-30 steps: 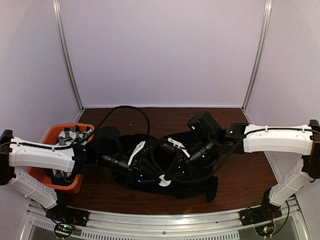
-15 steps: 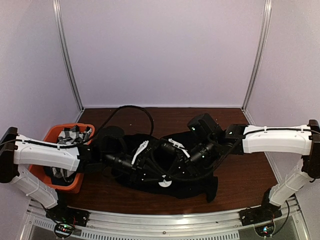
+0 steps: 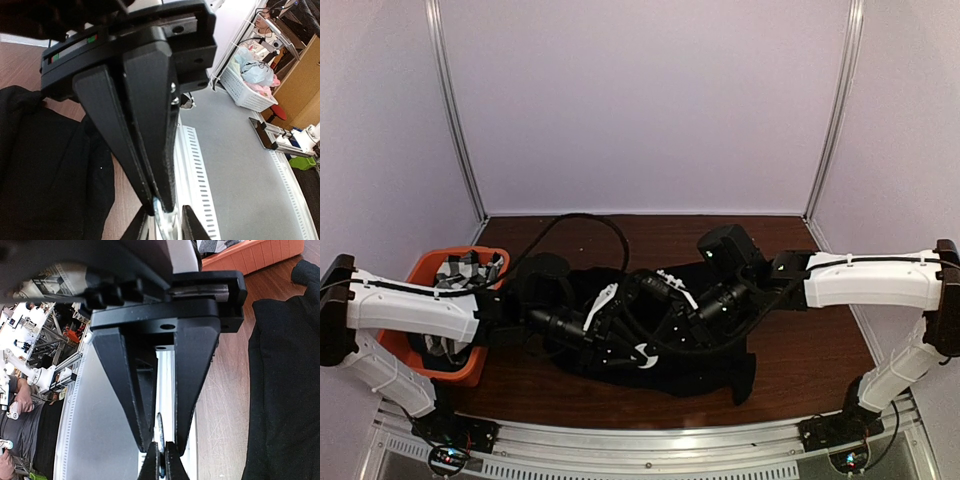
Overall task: Pin the brooch onto the clothing
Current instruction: Open the brooch.
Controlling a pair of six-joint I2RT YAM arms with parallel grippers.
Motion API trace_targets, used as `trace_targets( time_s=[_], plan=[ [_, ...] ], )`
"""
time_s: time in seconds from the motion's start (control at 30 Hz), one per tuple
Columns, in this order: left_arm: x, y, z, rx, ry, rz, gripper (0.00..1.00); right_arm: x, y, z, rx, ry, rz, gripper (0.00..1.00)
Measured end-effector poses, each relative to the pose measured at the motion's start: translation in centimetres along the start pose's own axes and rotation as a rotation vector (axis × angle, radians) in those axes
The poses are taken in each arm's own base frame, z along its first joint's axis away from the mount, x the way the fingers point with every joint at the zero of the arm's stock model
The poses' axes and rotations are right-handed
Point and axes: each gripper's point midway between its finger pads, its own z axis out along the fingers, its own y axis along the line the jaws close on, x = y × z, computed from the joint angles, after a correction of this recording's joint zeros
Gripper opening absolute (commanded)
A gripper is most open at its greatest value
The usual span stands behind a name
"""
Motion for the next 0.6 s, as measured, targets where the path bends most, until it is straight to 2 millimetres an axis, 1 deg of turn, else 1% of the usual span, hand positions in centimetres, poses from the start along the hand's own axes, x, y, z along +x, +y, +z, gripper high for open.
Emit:
trace_targets(
  time_s=[0.13, 0.23, 0.3, 0.43, 0.6],
  plan=[
    [0.15, 0.26, 0.00, -0.015, 0.005, -0.001, 0.13, -0.26, -0.04, -0.04, 0.001, -0.010, 0.001, 0.00],
    [0.17, 0.40, -0.03, -0.024, 0.006, -0.003, 0.12, -0.26, -0.16, -0.09, 0.003, -0.011, 0.003, 0.00],
    [0.13, 0.45, -0.07, -0.029, 0.005, -0.002, 0.14, -0.26, -0.17, -0.09, 0.003, -0.012, 0.003, 0.00],
    [-0.09, 0.37, -0.23, -0.034, -0.002, 0.003, 0.23, -0.41, -0.25, -0.16, 0.004, -0.018, -0.002, 0.00],
    [-0.31, -0.02, -0.53, -0.032, -0.010, 0.012, 0.24, -0.41, -0.24, -0.18, 0.002, -0.018, -0.008, 0.00]
  ],
)
